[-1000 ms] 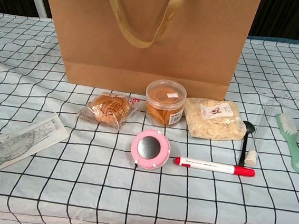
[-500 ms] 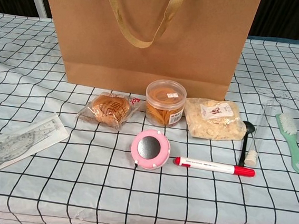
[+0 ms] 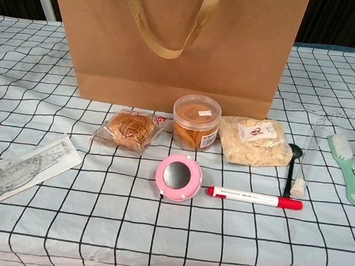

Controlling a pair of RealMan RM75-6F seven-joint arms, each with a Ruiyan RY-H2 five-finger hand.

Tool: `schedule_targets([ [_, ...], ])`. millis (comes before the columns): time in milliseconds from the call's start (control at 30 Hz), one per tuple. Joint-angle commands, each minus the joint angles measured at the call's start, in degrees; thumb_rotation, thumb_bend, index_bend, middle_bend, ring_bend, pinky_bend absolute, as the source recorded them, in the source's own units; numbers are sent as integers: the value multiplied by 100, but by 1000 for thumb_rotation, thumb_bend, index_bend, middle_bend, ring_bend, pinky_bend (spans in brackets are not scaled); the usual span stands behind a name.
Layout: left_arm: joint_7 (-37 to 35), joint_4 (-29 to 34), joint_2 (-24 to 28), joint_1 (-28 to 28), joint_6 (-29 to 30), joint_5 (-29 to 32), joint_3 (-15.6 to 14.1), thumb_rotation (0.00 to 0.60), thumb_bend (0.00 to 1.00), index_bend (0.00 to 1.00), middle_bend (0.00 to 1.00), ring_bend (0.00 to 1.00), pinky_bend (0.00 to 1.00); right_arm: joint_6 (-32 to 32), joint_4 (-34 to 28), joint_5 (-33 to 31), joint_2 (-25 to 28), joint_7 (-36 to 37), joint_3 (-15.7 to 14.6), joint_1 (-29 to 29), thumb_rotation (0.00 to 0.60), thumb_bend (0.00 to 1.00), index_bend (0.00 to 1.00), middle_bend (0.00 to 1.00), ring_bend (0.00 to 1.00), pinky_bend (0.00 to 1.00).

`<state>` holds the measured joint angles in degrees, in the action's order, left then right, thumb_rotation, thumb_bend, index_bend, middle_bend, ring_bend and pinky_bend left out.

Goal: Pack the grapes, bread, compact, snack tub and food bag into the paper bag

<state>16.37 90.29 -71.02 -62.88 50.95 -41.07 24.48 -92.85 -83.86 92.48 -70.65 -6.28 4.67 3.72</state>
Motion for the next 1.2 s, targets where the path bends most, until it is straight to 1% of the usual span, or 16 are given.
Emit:
schedule_targets([
  [33,118,297,244,13,-49,-37,-73,600,6,237,247,72,146,-22,-16,27,6,8,-10,-4,600,255,133,130,241,276],
  [133,243,470,421,58,-5,-44,-144,600,0,222,203,11,89,-31,-28,40,4,5,-13,-3,600,255,133,130,241,276],
  [233,402,675,639,134,154,-24,-203,600,0,216,187,0,75,-47,-50,66,5,-2,-16,2,600,255,133,130,241,276],
  [333,190,1027,809,320,444,-239,-107,600,8,221,196,3,84,-71,-71,76,14,-8,-11,-1,600,254,133,130,241,276],
  [400,-134,1329,874,570,843,-663,-20,600,21,222,200,6,93,-98,-82,66,24,-9,5,-8,600,253,133,130,241,276],
  [467,-293,1651,999,905,1234,-1321,-165,600,22,216,199,6,93,-117,-92,48,30,-7,19,-16,600,254,133,130,241,276],
  [533,-437,1918,1166,1344,1656,-2158,-478,600,22,212,199,6,93,-144,-97,43,33,-19,31,-25,600,255,133,130,242,276],
  [600,-784,1999,1233,1986,2357,-3236,-951,600,25,211,199,19,104,-154,-96,31,21,-70,35,-33,600,255,133,130,241,276],
  [667,-1241,1804,1176,2572,3015,-4092,-1420,600,35,207,200,44,124,-131,-112,27,18,-95,18,-36,600,255,133,130,241,276],
  [700,-1482,1606,1119,2850,3302,-4393,-1648,600,48,205,200,55,133,-116,-117,25,19,-104,12,-34,600,255,133,130,241,276],
  [767,-1940,1215,959,3260,3702,-4696,-1962,600,60,207,199,57,133,-108,-120,18,24,-137,14,-32,600,255,133,130,241,276],
  [867,-2532,424,659,3747,3958,-4983,-2469,600,65,207,198,54,129,-118,-130,-3,26,-145,36,-31,600,255,133,130,241,276],
  [933,-2855,-157,410,3972,3919,-5105,-2767,600,66,206,185,40,125,-129,-129,-34,26,-164,58,-36,600,255,133,130,241,277],
  [1000,-3046,-540,204,4059,3644,-5111,-2977,600,74,207,175,31,121,-126,-141,-64,22,-177,72,-37,600,255,133,130,241,277],
  [1100,-3335,-840,-46,3962,3035,-5108,-3143,600,86,207,172,31,117,-104,-157,-74,15,-189,70,-31,600,256,133,130,241,277],
  [1200,-3199,-1040,-278,3765,2518,-5130,-3144,600,86,206,170,31,117,-105,-166,-59,12,-204,71,-22,600,255,133,130,241,277],
])
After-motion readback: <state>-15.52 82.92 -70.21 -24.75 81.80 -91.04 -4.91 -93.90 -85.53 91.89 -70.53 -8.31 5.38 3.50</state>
